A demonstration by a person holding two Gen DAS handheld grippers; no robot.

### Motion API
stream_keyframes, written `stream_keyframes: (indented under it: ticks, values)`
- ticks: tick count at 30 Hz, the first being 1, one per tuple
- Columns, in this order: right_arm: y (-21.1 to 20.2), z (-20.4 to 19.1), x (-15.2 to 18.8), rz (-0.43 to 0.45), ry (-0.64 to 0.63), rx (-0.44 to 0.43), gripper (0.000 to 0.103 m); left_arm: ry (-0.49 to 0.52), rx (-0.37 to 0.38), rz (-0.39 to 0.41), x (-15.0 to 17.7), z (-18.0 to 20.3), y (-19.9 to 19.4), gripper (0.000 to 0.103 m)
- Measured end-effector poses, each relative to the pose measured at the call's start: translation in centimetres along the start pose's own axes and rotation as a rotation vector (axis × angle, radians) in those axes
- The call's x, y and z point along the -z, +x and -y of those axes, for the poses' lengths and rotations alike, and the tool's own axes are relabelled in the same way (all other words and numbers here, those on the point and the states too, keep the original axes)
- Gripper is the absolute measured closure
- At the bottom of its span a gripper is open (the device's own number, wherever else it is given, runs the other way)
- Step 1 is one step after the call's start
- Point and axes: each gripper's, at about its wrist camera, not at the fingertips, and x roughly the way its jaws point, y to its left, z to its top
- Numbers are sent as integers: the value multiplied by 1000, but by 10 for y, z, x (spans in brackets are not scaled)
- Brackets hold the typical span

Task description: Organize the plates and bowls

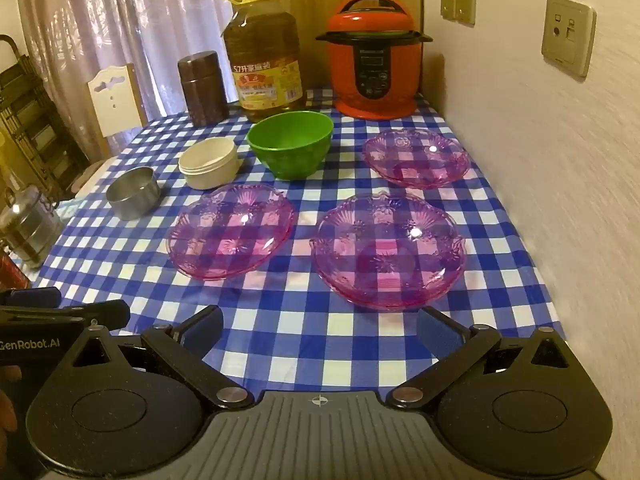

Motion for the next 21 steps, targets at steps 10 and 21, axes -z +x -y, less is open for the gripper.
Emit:
stream_keyframes:
  ticks: [10, 21]
  values:
    - [0, -1, -1, 2, -10, 13, 1, -14, 19, 16, -1, 0, -4, 9]
    - [-2, 2, -1, 3, -15, 18, 1, -9, 17, 19, 2, 0, -2, 10]
